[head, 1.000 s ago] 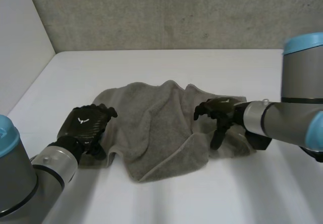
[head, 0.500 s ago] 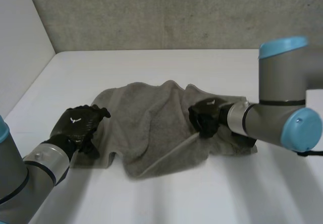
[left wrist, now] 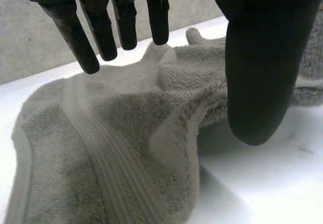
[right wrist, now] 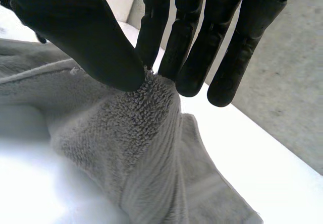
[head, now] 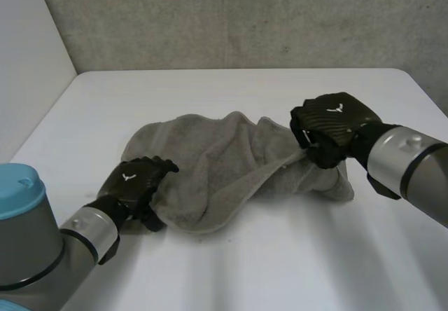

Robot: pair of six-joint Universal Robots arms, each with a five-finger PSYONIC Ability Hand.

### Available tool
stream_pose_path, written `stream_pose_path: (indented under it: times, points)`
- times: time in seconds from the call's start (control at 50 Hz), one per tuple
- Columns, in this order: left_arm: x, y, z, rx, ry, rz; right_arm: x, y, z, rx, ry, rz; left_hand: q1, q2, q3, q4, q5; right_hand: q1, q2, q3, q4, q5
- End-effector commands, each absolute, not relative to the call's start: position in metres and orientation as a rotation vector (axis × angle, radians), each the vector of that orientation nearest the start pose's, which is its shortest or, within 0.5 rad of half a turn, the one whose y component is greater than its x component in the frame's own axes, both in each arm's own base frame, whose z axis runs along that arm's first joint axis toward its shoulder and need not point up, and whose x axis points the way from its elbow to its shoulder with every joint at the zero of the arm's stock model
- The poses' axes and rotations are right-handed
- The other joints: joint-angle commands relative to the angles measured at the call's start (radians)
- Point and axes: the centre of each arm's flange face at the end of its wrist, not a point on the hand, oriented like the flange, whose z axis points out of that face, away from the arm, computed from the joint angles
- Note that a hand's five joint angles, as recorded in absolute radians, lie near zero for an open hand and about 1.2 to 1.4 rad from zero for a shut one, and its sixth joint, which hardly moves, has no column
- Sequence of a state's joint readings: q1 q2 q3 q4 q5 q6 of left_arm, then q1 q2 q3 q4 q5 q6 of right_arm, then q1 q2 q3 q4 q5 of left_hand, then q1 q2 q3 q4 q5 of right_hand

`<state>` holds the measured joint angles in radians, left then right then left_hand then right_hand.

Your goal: Fold the laundry

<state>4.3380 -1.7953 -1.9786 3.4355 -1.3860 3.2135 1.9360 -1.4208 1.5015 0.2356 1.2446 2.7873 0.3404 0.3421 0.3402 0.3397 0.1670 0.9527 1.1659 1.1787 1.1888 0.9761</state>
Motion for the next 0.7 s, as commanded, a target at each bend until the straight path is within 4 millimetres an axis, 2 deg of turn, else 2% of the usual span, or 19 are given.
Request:
stream_pose_path:
  times: [0.02, 0.1, 0.16, 0.18, 0.2, 0.24, 0.26, 0.28, 0.32, 0.36, 0.38, 0.42, 0.46, 0.48, 0.5, 0.52, 0.7]
  points:
    - [-0.251, -0.206, 0.140, 0.873, 2.763, -1.920, 0.241, -0.239, 0.253, -1.010, 2.110, -1.737, 0.149, 0.147, 0.149, 0.149, 0.148, 0.444, 0.230, 0.218, 0.207, 0.246]
    - [-0.253, -0.210, 0.137, 0.871, 2.754, -1.928, 0.237, -0.240, 0.249, -1.000, 2.129, -1.727, 0.208, 0.206, 0.208, 0.208, 0.207, 0.444, 0.230, 0.218, 0.207, 0.246]
    - [-0.255, -0.216, 0.134, 0.874, 2.741, -1.944, 0.235, -0.241, 0.247, -0.993, 2.141, -1.721, 0.337, 0.335, 0.337, 0.338, 0.336, 0.444, 0.230, 0.218, 0.207, 0.246]
    - [-0.257, -0.219, 0.132, 0.875, 2.732, -1.957, 0.235, -0.242, 0.246, -0.993, 2.146, -1.720, 0.488, 0.486, 0.488, 0.489, 0.487, 0.444, 0.230, 0.218, 0.207, 0.246]
    - [-0.257, -0.219, 0.132, 0.875, 2.731, -1.957, 0.235, -0.241, 0.246, -1.000, 2.144, -1.721, 0.490, 0.488, 0.490, 0.490, 0.489, 0.444, 0.230, 0.218, 0.207, 0.246]
    - [-0.258, -0.225, 0.131, 0.860, 2.700, -1.995, 0.235, -0.241, 0.243, -1.014, 2.150, -1.709, 0.898, 0.897, 0.899, 0.899, 0.897, 0.444, 0.230, 0.218, 0.207, 0.246]
    - [-0.258, -0.225, 0.131, 0.860, 2.700, -1.995, 0.235, -0.241, 0.243, -1.014, 2.150, -1.709, 0.901, 0.899, 0.901, 0.901, 0.900, 0.444, 0.230, 0.218, 0.207, 0.246]
    - [-0.258, -0.228, 0.132, 0.847, 2.676, -2.016, 0.236, -0.240, 0.239, -1.036, 2.160, -1.692, 1.054, 1.053, 1.055, 1.055, 1.053, 0.444, 0.230, 0.218, 0.207, 0.246]
    - [-0.258, -0.230, 0.133, 0.836, 2.662, -2.030, 0.238, -0.239, 0.233, -1.070, 2.167, -1.674, 1.056, 1.054, 1.056, 1.057, 1.055, 0.444, 0.230, 0.218, 0.207, 0.246]
    - [-0.257, -0.231, 0.137, 0.821, 2.648, -2.042, 0.238, -0.240, 0.211, -1.143, 2.211, -1.595, 1.056, 1.054, 1.056, 1.057, 1.055, 0.444, 0.230, 0.218, 0.207, 0.246]
    - [-0.257, -0.231, 0.137, 0.821, 2.648, -2.042, 0.238, -0.240, 0.211, -1.143, 2.212, -1.595, 1.056, 1.054, 1.056, 1.057, 1.055, 0.444, 0.230, 0.218, 0.207, 0.246]
    - [-0.257, -0.231, 0.143, 0.815, 2.629, -2.070, 0.239, -0.245, 0.193, -1.205, 2.246, -1.539, 1.056, 1.054, 1.056, 1.057, 1.055, 0.444, 0.230, 0.218, 0.207, 0.246]
    - [-0.257, -0.231, 0.146, 0.814, 2.621, -2.081, 0.240, -0.245, 0.187, -1.221, 2.258, -1.509, 1.056, 1.054, 1.056, 1.057, 1.055, 0.444, 0.230, 0.218, 0.207, 0.246]
    - [-0.257, -0.231, 0.146, 0.814, 2.621, -2.082, 0.240, -0.245, 0.187, -1.221, 2.258, -1.509, 1.056, 1.054, 1.056, 1.057, 1.055, 0.444, 0.230, 0.218, 0.207, 0.246]
    - [-0.256, -0.230, 0.147, 0.814, 2.620, -2.084, 0.240, -0.246, 0.183, -1.218, 2.268, -1.491, 1.056, 1.054, 1.056, 1.057, 1.055, 0.340, 0.127, 0.114, 0.104, 0.142]
    - [-0.256, -0.229, 0.146, 0.817, 2.623, -2.080, 0.240, -0.247, 0.182, -1.211, 2.273, -1.485, 1.056, 1.054, 1.056, 1.057, 1.055, 0.127, -0.086, -0.099, -0.109, -0.071]
    - [-0.255, -0.225, 0.142, 0.821, 2.638, -2.058, 0.238, -0.257, 0.194, -1.053, 2.281, -1.506, 1.056, 1.054, 1.056, 1.057, 1.055, -0.154, -0.368, -0.380, -0.390, -0.352]
